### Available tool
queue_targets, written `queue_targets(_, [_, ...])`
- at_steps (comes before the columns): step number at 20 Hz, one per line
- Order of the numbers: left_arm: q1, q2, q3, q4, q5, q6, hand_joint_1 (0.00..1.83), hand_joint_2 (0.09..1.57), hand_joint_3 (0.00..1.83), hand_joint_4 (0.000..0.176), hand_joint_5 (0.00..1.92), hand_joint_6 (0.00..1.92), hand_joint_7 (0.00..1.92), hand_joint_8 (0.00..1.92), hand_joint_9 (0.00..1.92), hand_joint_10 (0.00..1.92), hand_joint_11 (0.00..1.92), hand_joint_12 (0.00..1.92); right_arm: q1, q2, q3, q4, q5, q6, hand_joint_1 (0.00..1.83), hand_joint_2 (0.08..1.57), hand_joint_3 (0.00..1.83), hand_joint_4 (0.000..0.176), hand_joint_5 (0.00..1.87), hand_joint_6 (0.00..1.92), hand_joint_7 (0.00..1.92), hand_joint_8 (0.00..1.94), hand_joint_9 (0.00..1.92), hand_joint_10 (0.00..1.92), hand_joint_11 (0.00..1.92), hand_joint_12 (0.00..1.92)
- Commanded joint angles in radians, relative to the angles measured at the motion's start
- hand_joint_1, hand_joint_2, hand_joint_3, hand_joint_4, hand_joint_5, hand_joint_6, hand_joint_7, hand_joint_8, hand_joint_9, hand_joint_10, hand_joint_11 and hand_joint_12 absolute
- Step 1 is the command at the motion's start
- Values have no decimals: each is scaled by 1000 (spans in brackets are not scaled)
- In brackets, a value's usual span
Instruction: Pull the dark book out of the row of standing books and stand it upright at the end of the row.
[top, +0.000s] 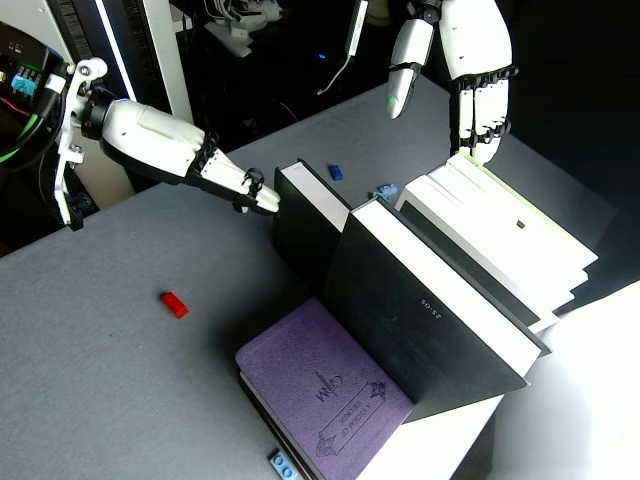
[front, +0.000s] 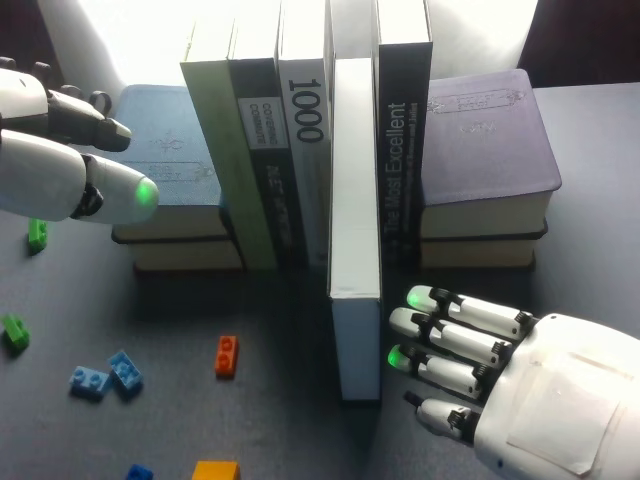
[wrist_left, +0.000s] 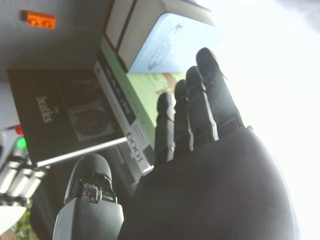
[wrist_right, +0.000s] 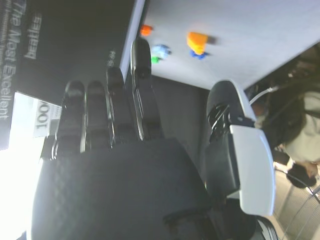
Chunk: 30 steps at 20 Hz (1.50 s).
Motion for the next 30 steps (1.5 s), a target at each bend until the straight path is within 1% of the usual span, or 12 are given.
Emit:
queue_targets(1, [-13,9,6,36,-74,-1,3,1214,1,31,222,5,219,7,247,10,276,145,4,11,-17,-43,97,4,0,1194,0,0,476,556,203,4,0,0,0,0])
queue_targets(10, [-14,9,7,36,-74,-1,28,1226,8,8,234,6,248,4,277,5,322,84,79,145,-156,-23,163,-45,0,1214,10,0,443,532,207,9,39,17,0,0])
queue_targets(13, [-17,8,7,40,-74,-1,0,1207,0,31,241,8,281,15,309,16,368,100,113,228,-162,-23,138,-2,0,1193,0,0,403,514,179,0,14,6,0,0])
queue_targets(14, [-20,8,7,40,-74,-1,37,1229,6,0,286,19,297,15,313,12,363,95,132,266,-162,-23,117,26,0,1212,7,0,442,522,221,16,65,27,17,9])
queue_targets(17, [-22,8,5,40,-74,0,56,1220,0,16,315,7,335,6,351,8,406,99,182,365,-158,-23,56,87,0,1209,1,0,445,474,224,4,93,36,0,342])
queue_targets(19, [-22,8,1,39,-74,0,34,1239,3,12,369,5,412,7,428,10,476,96,206,399,-138,-23,6,136,0,1186,0,0,506,468,428,50,290,162,0,1214])
queue_targets(20, [-22,8,1,39,-74,0,34,1239,3,12,369,5,412,7,428,10,476,96,211,405,-126,-23,-8,152,0,1186,0,0,506,468,428,50,290,162,0,1214])
queue_targets(21, [-23,8,1,39,-74,0,108,1241,0,4,440,8,531,14,572,24,590,147,211,409,-109,-23,-23,167,0,1207,0,0,543,540,657,107,292,905,0,1684])
queue_targets(23, [-23,8,0,39,-74,0,108,1246,0,1,491,6,600,9,636,16,628,181,213,422,-82,-23,-69,220,0,1207,0,0,547,645,699,186,297,1141,0,1792])
queue_targets(24, [-22,8,-1,39,-74,0,152,1273,1,0,682,12,793,5,834,6,677,357,216,427,-67,-23,-106,269,0,1205,1,0,581,934,609,833,346,1534,72,1916])
queue_targets(26, [-18,8,0,39,-74,0,228,1275,1,0,875,8,1001,16,1005,52,574,966,226,421,-33,-3,-153,329,7,1246,11,0,641,1215,643,1275,422,1697,181,1921])
queue_targets(30, [-16,8,-1,38,-73,-3,253,1282,1,0,1012,3,1154,19,928,539,545,1173,257,397,-23,259,-155,185,57,1254,5,0,681,1536,705,1688,583,1919,378,1921])
